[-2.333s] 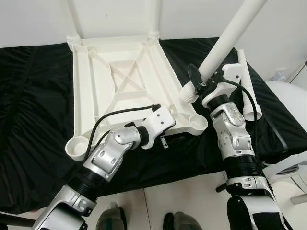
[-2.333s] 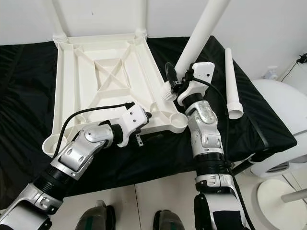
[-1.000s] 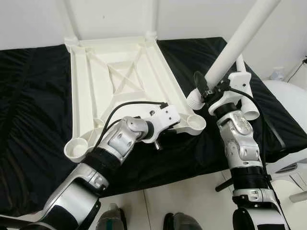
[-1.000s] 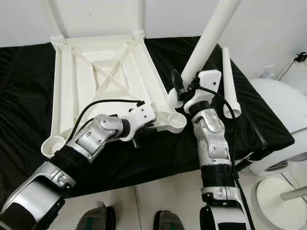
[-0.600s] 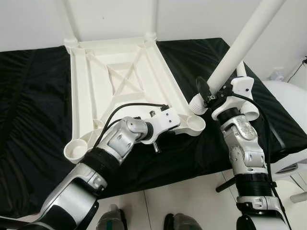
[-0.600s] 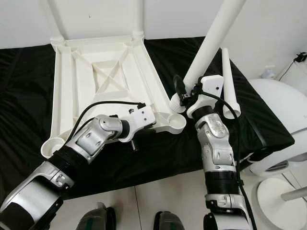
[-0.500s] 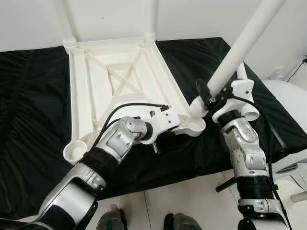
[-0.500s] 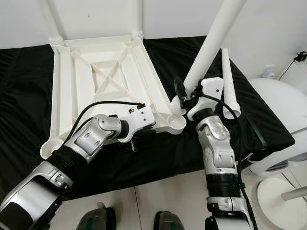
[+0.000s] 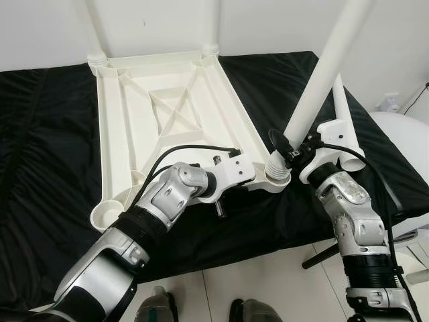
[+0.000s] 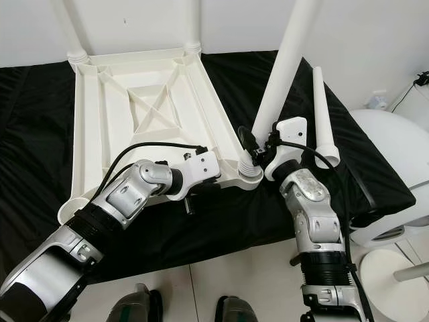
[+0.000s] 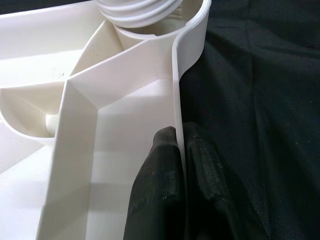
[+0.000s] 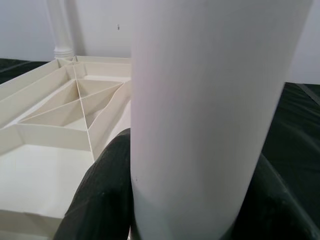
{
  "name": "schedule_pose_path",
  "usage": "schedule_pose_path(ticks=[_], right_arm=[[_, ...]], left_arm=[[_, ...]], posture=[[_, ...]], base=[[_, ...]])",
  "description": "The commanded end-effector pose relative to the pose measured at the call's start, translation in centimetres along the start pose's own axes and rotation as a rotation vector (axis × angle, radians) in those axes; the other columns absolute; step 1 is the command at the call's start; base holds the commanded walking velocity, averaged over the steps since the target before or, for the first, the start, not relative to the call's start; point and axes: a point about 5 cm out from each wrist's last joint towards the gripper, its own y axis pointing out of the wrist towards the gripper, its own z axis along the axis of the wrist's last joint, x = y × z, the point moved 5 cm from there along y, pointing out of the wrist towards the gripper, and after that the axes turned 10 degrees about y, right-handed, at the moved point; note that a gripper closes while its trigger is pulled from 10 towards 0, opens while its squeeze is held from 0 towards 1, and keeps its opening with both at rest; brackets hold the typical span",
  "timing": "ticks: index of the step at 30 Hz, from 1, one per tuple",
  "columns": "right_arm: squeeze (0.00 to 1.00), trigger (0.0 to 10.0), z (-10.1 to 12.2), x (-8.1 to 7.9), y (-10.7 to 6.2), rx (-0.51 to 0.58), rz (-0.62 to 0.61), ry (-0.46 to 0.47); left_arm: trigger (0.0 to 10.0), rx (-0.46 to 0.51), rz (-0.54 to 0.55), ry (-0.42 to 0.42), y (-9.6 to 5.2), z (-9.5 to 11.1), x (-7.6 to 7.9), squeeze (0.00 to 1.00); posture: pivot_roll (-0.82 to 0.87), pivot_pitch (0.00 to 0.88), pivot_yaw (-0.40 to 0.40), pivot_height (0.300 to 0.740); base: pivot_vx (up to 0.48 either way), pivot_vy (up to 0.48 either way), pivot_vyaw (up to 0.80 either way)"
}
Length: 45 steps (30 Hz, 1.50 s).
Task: Building children table
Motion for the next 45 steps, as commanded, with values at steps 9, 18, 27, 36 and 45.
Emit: schedule_pose_path(ticks=[9, 18, 27, 36, 45], right_arm=[[0.0, 10.0, 0.0, 0.0, -0.9, -0.06, 0.047, -0.026], [0.0, 10.0, -0.3, -0.8, -1.2, -0.071, 0.098, 0.005], [0.0, 10.0, -0.7, -0.4, -1.1, -0.067, 0.078, 0.02], [0.0, 10.0, -2.0, 0.7, -1.1, -0.065, 0.017, 0.059], [0.0, 10.0, -2.4, 1.3, -1.4, -0.066, -0.01, 0.053]], left_arm=[[10.0, -0.096, 0.027, -0.007, -0.1, -2.4, -0.1, 0.0], [10.0, -0.087, 0.033, 0.0, 0.0, -2.0, -0.4, 0.0], [10.0, -0.076, 0.039, 0.003, 0.0, -1.7, -0.5, 0.0], [10.0, -0.068, 0.048, 0.004, -0.2, -1.5, -0.6, 0.0], [10.0, -0.065, 0.05, 0.007, -0.2, -1.4, -0.7, 0.0]], posture=[[-0.04, 0.096, -0.025, 0.74], [-0.04, 0.098, -0.027, 0.74], [-0.04, 0.104, -0.03, 0.74], [-0.04, 0.108, -0.03, 0.74], [-0.04, 0.11, -0.026, 0.74]], base=[[0.0, 0.0, 0.0], [0.0, 0.0, 0.0], [0.0, 0.0, 0.0], [0.0, 0.0, 0.0], [0.0, 0.0, 0.0]])
